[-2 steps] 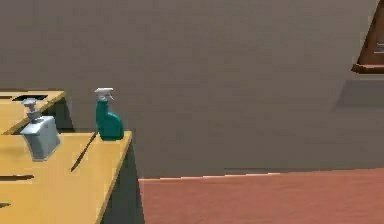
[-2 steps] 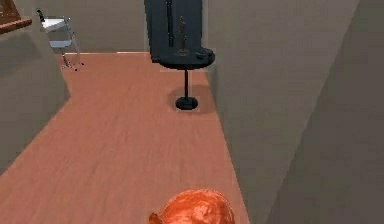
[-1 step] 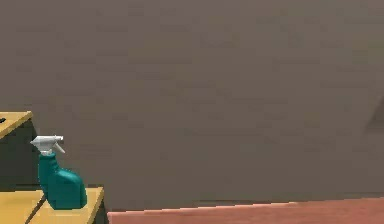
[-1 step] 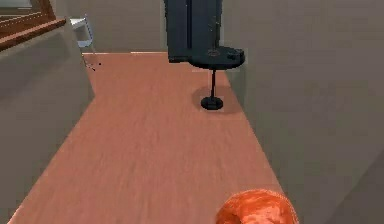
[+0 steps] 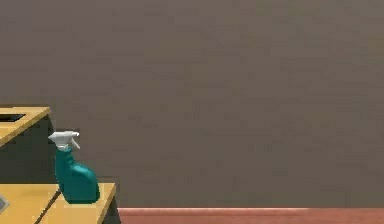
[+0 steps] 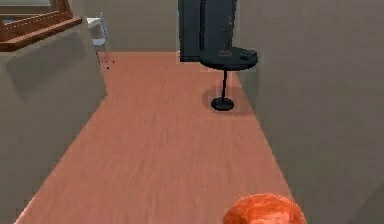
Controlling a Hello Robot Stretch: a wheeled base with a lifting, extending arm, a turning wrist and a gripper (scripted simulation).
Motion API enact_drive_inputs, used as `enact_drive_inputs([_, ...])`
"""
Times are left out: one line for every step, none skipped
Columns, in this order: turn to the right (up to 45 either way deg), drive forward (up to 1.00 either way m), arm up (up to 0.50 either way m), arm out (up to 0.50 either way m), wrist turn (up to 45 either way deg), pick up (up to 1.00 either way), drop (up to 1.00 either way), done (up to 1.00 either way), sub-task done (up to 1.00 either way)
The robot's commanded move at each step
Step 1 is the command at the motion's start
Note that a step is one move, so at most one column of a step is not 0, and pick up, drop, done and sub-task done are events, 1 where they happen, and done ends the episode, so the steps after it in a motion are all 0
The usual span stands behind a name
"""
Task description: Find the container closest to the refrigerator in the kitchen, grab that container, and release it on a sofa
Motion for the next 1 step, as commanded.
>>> enact_drive_inputs([0.0, 0.65, 0.00, 0.00, 0.0, 0.00, 0.00, 0.00, 0.00])
